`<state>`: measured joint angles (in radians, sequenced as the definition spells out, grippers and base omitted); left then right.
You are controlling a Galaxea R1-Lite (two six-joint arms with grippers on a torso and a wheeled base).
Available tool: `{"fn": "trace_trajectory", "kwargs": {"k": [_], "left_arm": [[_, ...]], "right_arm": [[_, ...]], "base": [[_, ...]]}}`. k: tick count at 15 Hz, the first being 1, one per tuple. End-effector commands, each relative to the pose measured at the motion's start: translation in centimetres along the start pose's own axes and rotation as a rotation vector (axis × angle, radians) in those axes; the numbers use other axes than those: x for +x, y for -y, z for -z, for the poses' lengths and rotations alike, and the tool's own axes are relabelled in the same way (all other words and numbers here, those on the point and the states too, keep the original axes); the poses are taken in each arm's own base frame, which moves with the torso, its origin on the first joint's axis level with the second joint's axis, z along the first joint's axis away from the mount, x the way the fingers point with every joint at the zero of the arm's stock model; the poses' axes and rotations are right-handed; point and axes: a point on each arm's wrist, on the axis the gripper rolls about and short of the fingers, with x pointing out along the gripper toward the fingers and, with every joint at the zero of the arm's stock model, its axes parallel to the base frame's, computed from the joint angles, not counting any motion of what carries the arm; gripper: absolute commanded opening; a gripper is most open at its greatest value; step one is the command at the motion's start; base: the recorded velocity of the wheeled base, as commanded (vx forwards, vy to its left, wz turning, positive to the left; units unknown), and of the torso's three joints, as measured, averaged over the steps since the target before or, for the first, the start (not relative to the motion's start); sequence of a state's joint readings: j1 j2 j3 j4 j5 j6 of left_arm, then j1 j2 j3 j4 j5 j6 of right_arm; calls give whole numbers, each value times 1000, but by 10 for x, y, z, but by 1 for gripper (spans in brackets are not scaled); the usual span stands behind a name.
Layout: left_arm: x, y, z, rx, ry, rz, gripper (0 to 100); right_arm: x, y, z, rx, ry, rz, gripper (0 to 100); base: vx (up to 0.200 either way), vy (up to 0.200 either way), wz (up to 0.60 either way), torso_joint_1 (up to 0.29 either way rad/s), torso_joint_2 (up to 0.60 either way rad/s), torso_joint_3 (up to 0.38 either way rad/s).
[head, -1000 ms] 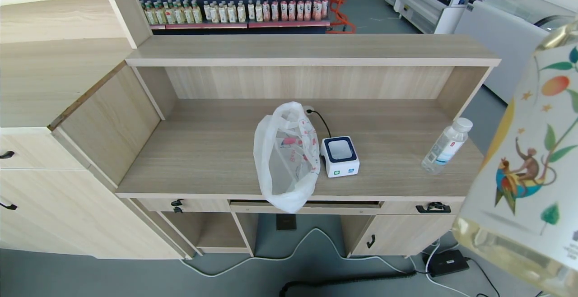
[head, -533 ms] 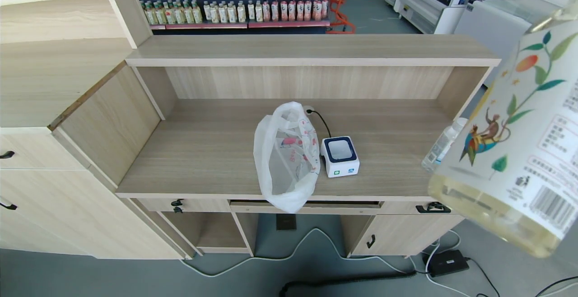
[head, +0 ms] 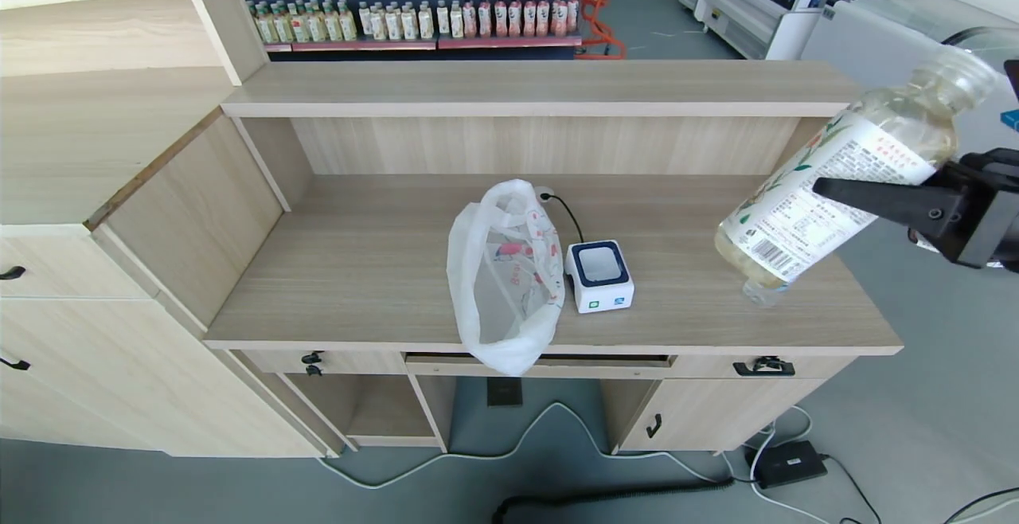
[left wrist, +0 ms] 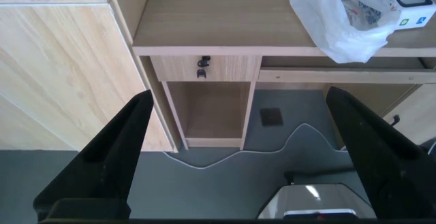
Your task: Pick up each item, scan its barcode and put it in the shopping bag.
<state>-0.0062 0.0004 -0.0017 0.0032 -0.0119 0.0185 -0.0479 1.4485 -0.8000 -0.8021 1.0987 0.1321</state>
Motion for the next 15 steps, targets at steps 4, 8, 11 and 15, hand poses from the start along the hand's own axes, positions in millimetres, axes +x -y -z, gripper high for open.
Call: {"fn": "trace_trajectory", "kwargs": {"k": [4, 8, 11, 15], "left_arm": [[0, 0, 0, 0, 0, 0, 100], [0, 0, 0, 0, 0, 0, 100], [0, 0, 0, 0, 0, 0, 100], [0, 0, 0, 0, 0, 0, 100]], "right_arm": [[20, 62, 55, -115, -122, 448, 0], [34, 95, 86, -305, -150, 512, 0], [50, 114, 80, -437, -104, 462, 0], [78, 143, 69, -699, -79, 442, 0]], "base": [[0, 0, 0, 0, 0, 0], [0, 0, 0, 0, 0, 0], [0, 0, 0, 0, 0, 0], [0, 0, 0, 0, 0, 0]]}}
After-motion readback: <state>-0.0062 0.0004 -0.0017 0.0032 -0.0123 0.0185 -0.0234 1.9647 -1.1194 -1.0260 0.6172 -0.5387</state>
